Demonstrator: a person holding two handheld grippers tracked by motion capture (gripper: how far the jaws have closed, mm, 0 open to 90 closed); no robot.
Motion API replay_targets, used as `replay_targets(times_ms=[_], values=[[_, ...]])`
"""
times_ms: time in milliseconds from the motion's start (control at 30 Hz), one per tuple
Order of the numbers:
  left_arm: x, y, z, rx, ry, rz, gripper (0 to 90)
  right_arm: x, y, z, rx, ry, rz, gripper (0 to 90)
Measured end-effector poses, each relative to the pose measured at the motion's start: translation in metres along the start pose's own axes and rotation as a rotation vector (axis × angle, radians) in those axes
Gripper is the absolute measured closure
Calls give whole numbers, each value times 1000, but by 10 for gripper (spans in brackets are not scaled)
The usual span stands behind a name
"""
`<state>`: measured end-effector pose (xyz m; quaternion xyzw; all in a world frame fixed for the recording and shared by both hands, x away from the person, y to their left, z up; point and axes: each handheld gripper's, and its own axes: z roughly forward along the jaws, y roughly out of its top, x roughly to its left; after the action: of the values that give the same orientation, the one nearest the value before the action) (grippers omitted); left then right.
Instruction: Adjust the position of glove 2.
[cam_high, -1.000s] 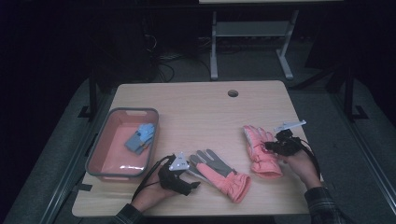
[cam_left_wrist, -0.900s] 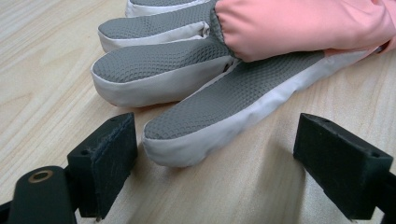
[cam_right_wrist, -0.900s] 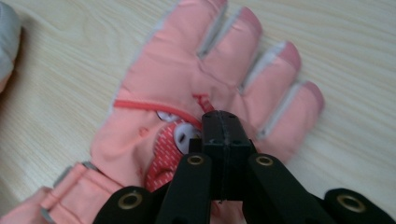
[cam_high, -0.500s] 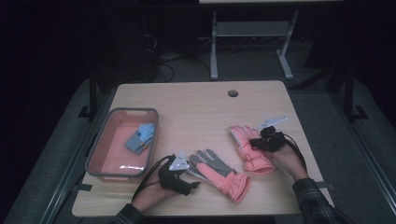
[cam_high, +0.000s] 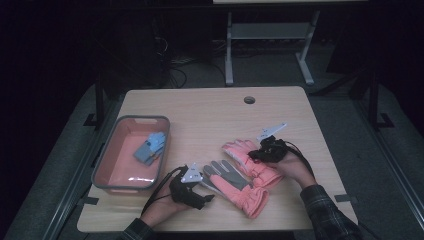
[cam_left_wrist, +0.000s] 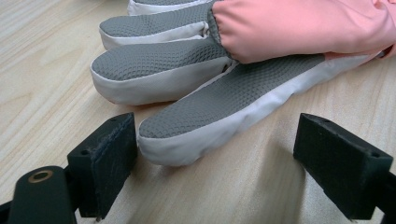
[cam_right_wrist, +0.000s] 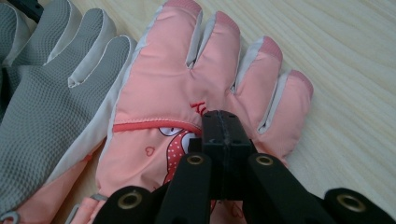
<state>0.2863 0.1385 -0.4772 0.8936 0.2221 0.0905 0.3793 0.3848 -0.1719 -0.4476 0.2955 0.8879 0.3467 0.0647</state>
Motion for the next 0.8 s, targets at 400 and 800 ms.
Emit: replay_targets(times_ms=[400, 800], values=[[0, 0, 0, 1, 0, 0, 127, 6, -9, -29, 24, -28, 255, 450], [0, 0, 0, 0, 0, 0, 127, 14, -4, -6, 85, -59, 272, 440]])
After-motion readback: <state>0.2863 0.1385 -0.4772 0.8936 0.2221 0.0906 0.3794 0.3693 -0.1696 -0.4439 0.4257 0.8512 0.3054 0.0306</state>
